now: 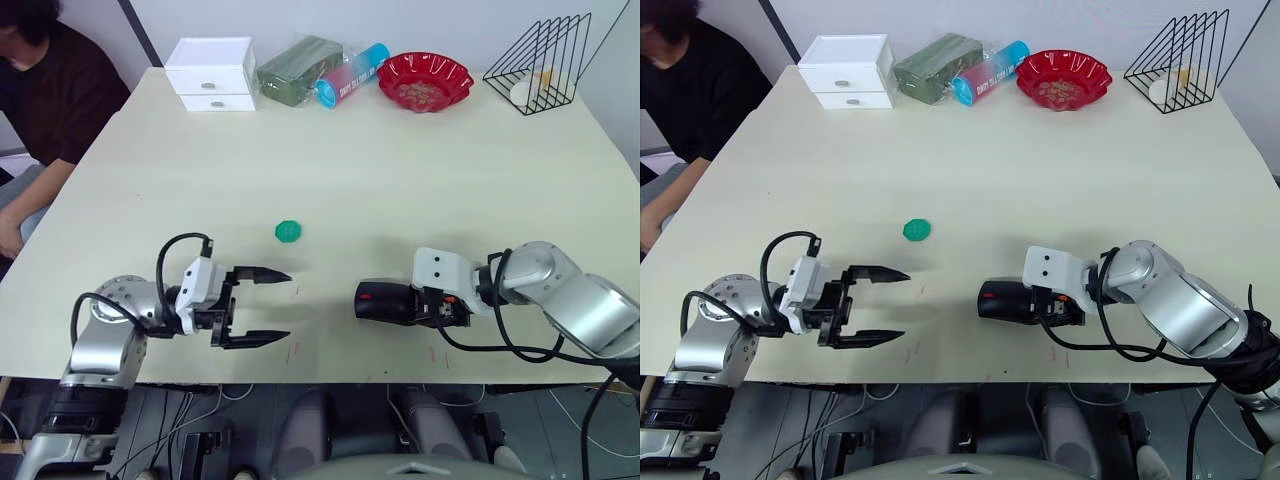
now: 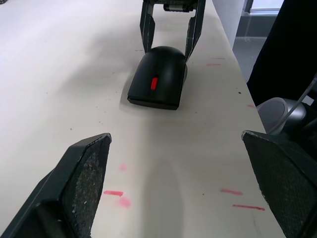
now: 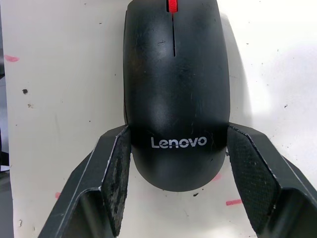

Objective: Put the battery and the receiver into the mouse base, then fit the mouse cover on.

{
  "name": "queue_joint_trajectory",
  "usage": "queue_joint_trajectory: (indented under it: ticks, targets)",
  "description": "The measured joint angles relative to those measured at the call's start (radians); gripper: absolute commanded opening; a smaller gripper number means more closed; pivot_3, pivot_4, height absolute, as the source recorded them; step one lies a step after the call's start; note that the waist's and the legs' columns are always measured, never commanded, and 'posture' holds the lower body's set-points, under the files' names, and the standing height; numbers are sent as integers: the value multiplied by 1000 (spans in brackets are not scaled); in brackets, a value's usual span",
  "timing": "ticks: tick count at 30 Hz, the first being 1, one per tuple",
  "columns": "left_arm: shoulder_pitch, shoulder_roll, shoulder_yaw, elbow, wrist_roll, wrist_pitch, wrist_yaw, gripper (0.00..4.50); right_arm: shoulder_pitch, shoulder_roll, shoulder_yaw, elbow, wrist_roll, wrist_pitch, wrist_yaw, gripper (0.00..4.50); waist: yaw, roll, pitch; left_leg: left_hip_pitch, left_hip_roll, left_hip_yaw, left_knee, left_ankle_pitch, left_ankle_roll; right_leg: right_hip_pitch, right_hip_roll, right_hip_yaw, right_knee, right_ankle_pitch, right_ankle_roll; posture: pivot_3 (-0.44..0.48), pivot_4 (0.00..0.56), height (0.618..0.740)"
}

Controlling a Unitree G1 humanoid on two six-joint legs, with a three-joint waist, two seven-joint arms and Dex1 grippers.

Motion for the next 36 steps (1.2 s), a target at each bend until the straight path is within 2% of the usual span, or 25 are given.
queue_joint_trajectory:
  ticks: [15,17,18,19,36]
  targets:
    - [-8,0,0,-2,5,16,0,4500,17,-3,-9,5,-4,-32,2,2416,-1,0,0,0,0,0,0,0,0,0,0,0,0,0,0,0,150,740]
    - [-8,0,0,-2,6,17,0,4500,17,-3,-9,5,-3,-32,6,3448,-1,0,0,0,0,0,0,0,0,0,0,0,0,0,0,0,150,740]
    - [-8,0,0,-2,6,17,0,4500,17,-5,-9,7,-3,-32,9,3636,0,0,0,0,0,0,0,0,0,0,0,0,0,0,0,0,150,740]
    - [-9,0,0,-2,6,17,0,4500,23,-8,-6,10,-5,-31,12,4027,0,0,0,0,0,0,0,0,0,0,0,0,0,0,0,0,150,740]
    - [-9,0,0,-2,7,17,0,4500,33,-6,-9,18,-18,-43,12,4027,1,0,0,0,0,0,0,0,0,0,0,0,0,0,0,0,150,740]
